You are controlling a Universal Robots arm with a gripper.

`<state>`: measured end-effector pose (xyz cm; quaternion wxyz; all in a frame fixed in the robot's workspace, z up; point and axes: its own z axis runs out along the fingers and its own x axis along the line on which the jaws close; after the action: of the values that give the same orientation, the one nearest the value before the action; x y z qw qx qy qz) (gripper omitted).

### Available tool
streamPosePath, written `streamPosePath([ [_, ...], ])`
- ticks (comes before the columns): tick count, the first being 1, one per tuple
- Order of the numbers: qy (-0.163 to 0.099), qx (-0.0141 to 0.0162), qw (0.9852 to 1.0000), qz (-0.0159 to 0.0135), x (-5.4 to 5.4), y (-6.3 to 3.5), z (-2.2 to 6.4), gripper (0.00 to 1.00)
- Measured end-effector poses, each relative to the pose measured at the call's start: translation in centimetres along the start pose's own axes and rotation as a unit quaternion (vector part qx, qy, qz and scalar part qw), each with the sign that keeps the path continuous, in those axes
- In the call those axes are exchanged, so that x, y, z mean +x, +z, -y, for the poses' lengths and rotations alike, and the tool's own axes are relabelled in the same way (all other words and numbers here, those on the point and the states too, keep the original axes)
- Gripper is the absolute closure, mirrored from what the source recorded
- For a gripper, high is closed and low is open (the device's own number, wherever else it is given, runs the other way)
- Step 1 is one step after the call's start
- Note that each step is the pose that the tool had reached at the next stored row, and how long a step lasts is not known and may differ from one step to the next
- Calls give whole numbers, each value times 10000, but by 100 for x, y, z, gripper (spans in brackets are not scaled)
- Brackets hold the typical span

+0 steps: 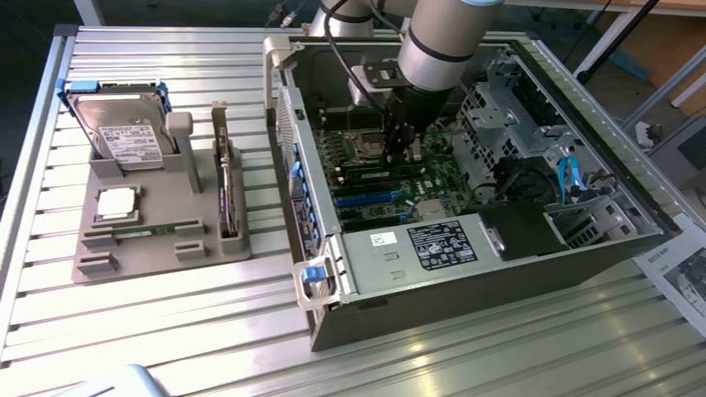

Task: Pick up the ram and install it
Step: 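Press down the ram until it locks into place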

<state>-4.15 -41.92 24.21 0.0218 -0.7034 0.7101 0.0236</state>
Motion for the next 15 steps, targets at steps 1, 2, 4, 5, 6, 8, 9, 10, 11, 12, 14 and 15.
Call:
streamPosePath([
  [1,1,0,10000,0,0,0,0,90],
  [2,0,0,10000,0,0,0,0,90],
  [4,0,1,10000,1,1,8,-2,90],
  [5,1,4,10000,0,2,19,-4,90],
  [6,0,9,10000,0,3,32,-7,90],
  [8,-1,11,10000,-1,3,36,-10,90],
  [9,-1,12,10000,-1,3,36,-10,90],
  [10,-1,12,10000,0,3,37,-10,90],
  [11,0,12,10000,0,3,38,-10,90],
  [12,-1,12,10000,0,4,40,-10,90],
  [14,0,12,10000,0,7,45,-10,90],
  [15,0,12,10000,0,9,47,-10,90],
])
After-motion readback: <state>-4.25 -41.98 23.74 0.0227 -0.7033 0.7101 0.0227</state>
